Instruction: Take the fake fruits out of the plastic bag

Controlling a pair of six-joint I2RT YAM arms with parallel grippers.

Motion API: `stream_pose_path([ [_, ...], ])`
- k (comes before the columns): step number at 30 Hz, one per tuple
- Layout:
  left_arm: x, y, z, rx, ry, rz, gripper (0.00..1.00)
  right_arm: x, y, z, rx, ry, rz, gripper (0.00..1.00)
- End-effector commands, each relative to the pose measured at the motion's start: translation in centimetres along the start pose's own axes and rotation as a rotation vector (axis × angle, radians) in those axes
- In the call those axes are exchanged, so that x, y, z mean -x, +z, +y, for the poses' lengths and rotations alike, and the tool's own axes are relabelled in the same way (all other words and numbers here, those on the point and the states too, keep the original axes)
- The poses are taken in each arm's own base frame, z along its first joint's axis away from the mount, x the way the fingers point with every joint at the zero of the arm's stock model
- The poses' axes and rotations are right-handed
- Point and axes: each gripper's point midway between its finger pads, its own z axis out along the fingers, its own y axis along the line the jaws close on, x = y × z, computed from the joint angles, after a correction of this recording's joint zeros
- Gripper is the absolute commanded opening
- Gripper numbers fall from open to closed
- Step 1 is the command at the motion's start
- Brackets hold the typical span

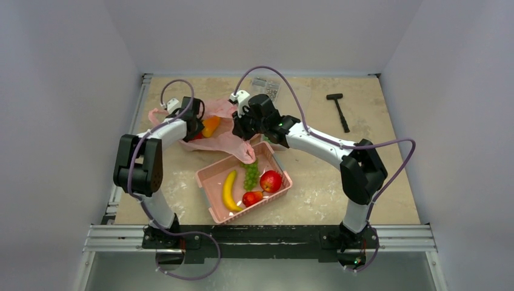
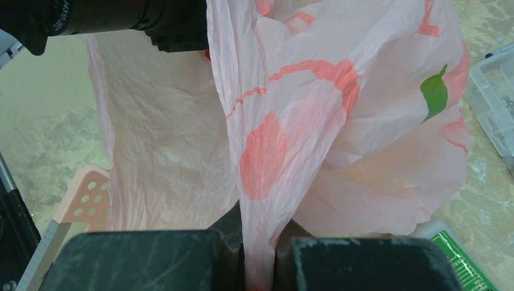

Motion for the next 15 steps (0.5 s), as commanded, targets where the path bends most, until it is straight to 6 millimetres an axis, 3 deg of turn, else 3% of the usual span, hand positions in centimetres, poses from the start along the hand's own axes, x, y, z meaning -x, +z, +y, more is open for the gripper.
stream_pose_path([
  [1,1.5,-0.3,-0.3,-0.085,-0.058,-0.030,0.39,2.1,-1.0,0.6,0.023,-0.025,-0.068,0.00],
  [6,2.2,-2.3,-1.0,-0.200,-0.052,-0.015,0.22,1.9,-0.8,0.6,0.025,-0.025,-0.063,0.00],
  [10,2.7,-5.0,-2.1,-0.320,-0.042,-0.005,0.17,1.9,-0.8,0.7,0.030,-0.023,-0.065,0.00],
  [15,2.1,-8.3,-1.9,-0.422,-0.041,0.018,0.11,2.0,-0.8,1.0,0.039,-0.021,-0.067,0.00],
])
